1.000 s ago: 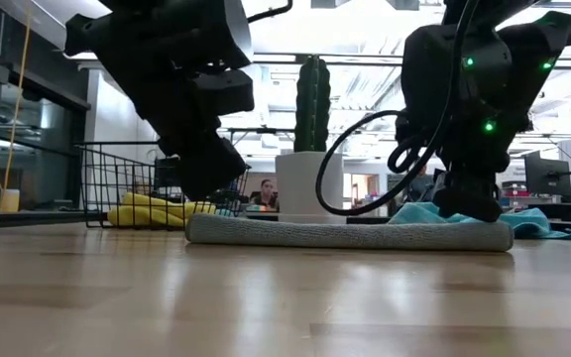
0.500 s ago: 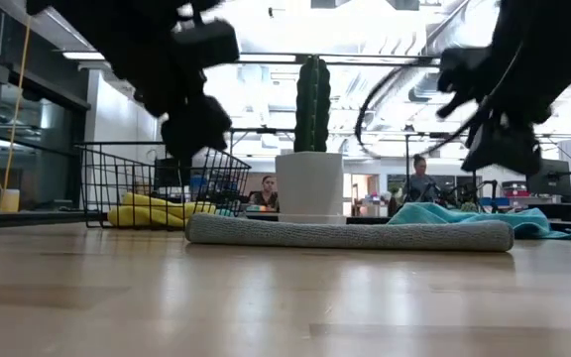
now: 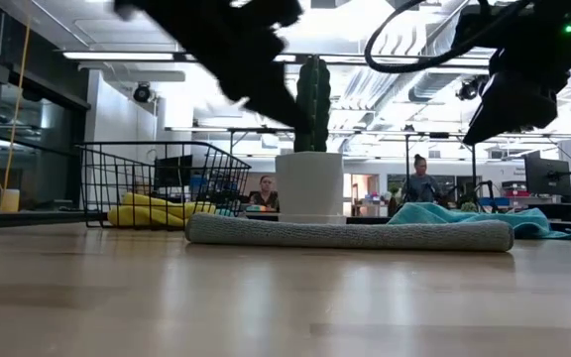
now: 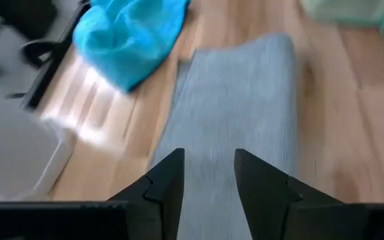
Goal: Fold microfiber towels
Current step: Fold the gray microfiber towel on the table
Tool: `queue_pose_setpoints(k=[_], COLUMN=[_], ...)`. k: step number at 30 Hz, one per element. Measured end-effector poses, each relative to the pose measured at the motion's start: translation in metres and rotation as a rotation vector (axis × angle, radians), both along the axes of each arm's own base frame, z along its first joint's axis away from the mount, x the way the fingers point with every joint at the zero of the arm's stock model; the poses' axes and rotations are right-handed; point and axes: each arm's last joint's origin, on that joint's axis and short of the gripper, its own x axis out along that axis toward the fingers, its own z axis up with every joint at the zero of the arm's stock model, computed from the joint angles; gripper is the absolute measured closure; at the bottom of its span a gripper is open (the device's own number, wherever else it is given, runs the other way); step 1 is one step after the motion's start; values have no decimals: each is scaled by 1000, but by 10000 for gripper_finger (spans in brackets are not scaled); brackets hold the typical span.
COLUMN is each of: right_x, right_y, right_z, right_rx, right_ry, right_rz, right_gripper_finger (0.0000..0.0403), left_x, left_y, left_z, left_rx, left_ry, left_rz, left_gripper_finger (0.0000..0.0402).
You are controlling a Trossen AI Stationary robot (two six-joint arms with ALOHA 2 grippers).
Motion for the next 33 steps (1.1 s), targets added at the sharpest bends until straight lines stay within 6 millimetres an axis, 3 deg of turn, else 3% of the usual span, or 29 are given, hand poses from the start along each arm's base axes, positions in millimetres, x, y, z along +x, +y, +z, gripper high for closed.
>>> queue_pose_setpoints(k=[7, 10, 15, 23, 33], right_x=[2, 3, 3, 4, 5], right_y=[2, 2, 3, 3, 3], right_z=[-1, -2, -2, -2, -2], right_rx=[40, 49, 51, 49, 44], right_ry=[-9, -23, -27, -37, -41], right_rz=[-9, -9, -6, -1, 13], right_gripper_finger=[203, 203, 203, 203, 203], left_x=[0, -8, -19, -10, -2], left_y=[90, 119, 152, 165, 150], left_z=[32, 30, 10, -5, 6], left_rx=[-265, -406, -495, -476, -355], left_ry=[280, 395, 497, 460, 468], left_rz=[56, 120, 244, 245, 44], left_gripper_finger=[280, 280, 280, 279, 279])
